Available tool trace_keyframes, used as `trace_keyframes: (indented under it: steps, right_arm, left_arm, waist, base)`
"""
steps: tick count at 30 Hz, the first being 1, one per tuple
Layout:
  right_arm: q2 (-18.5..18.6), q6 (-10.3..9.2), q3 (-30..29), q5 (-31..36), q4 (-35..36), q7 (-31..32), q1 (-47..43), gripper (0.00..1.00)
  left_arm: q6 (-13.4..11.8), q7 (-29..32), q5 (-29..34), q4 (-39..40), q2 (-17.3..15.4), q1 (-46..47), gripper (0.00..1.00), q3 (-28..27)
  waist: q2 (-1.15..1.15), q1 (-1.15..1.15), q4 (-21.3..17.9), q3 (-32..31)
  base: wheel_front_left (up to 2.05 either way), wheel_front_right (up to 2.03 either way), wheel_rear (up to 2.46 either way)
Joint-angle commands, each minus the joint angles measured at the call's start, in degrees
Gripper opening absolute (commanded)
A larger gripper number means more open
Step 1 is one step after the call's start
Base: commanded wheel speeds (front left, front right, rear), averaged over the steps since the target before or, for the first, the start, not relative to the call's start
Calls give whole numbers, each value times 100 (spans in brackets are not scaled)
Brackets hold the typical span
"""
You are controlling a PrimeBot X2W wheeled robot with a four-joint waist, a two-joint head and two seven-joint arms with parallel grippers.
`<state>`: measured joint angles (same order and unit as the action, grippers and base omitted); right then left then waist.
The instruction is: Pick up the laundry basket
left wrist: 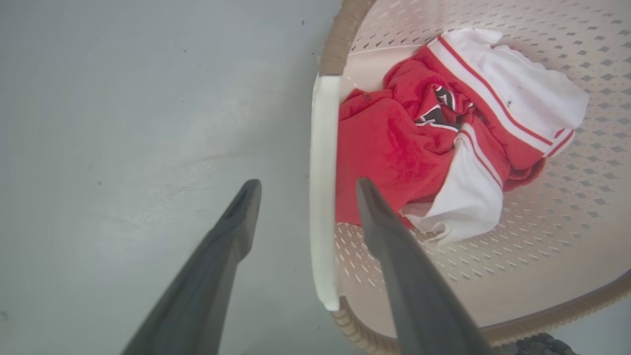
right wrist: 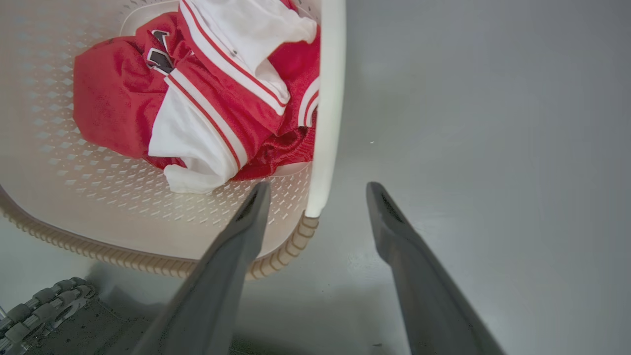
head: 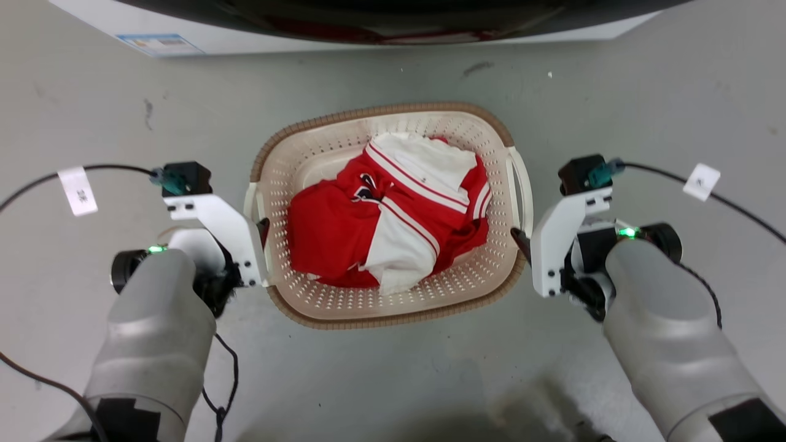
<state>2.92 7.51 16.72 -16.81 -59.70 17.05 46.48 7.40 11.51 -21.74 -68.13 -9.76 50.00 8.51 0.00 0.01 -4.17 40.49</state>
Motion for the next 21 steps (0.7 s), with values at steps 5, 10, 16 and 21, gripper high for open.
trace_keyframes:
  steps: [5, 10, 16, 21]
  right_arm:
    - [-8, -4, 202, -240, -350, 82, 515, 100]
    - [-9, -4, 392, -428, -586, 84, 857, 100]
    - [-8, -4, 656, -741, -726, 120, 1139, 100]
    - [-8, -4, 948, -1043, -825, 63, 1312, 100]
  left_arm:
    - [8, 245, -191, -42, -130, 340, 100, 156]
    - [9, 386, -321, -33, -194, 571, 100, 351]
    - [9, 546, -420, -42, -274, 814, 100, 594]
    - [10, 622, -541, -108, -313, 946, 100, 854]
  waist:
    - [0, -1, -63, 337]
    - [0, -1, -76, 551]
    - [0, -1, -82, 784]
    - [0, -1, -77, 934]
  base:
    - [0, 0, 0]
    - [0, 0, 0]
    - [0, 0, 0]
    - [0, 0, 0]
